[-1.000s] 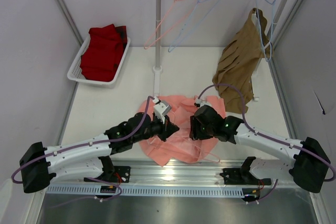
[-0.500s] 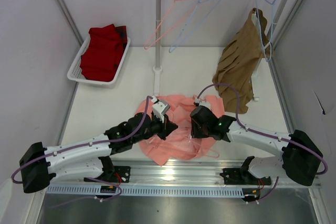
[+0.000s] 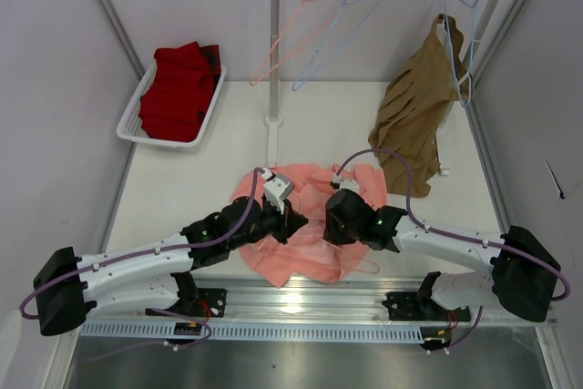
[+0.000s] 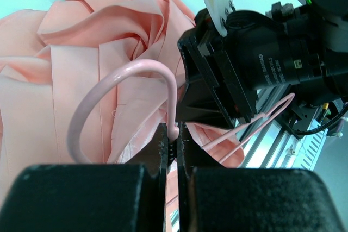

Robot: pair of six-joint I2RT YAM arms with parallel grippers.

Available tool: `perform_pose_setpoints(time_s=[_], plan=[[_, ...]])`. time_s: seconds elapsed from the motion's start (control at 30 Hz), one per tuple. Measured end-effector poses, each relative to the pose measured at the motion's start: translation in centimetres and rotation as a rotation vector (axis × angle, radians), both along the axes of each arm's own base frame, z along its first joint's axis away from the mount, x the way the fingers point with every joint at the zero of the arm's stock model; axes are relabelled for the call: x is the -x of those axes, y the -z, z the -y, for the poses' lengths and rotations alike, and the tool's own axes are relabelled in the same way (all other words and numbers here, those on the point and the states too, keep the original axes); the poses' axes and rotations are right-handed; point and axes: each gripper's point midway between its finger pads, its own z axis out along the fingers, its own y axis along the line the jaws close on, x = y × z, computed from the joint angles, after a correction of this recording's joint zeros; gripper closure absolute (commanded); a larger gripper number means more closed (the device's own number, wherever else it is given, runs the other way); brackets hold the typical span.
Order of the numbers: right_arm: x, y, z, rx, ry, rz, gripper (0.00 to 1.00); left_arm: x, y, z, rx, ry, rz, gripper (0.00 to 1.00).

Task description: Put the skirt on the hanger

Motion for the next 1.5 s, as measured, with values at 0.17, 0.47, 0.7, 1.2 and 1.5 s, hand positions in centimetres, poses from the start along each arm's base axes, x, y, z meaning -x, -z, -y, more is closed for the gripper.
perform_pose_setpoints(time_s=[0.17,0.47,0.7,1.2,1.5], plan=[[0.7,-0.1,-0.5,-0.013,-0.019,-0.004,0.69,0.0,0.0,0.0,0.000,0.001,-0.001,1.00],[1.3,0.6,-0.5,-0.014,-0.002,-0.026,0.72,0.2,0.2,0.0,-0.005,0.010,-0.004,1.00],[1.4,1.1,-0.6,-0.004,0.004,-0.039,0.77,0.2,0.5,-0.1,-0.022,0.012,-0.004,1.00],[1.3,0.0,0.3,-0.015,0.025,-0.014,1.00,-0.6,1.0,-0.9,-0.048,-0.055,-0.003,1.00],[1.0,-1.0,3.6,-0.033,0.087,0.006,1.00,-3.1,1.5,-3.3,-0.101,-0.257,-0.002,1.00]])
